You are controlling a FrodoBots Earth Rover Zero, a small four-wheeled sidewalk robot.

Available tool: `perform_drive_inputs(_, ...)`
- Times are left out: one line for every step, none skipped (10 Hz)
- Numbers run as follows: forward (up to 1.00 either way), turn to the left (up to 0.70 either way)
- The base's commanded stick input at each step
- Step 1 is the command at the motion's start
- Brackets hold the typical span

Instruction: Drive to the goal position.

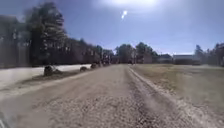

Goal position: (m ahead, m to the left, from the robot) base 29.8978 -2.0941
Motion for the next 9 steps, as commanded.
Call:
perform_drive_inputs(0.7, 0.01)
perform_drive_inputs(0.7, 0.0)
perform_drive_inputs(0.7, -0.03)
perform_drive_inputs(0.7, -0.14)
perform_drive_inputs(0.7, -0.18)
perform_drive_inputs(0.7, -0.22)
perform_drive_inputs(0.7, -0.26)
perform_drive_inputs(0.7, -0.3)
perform_drive_inputs(0.7, -0.34)
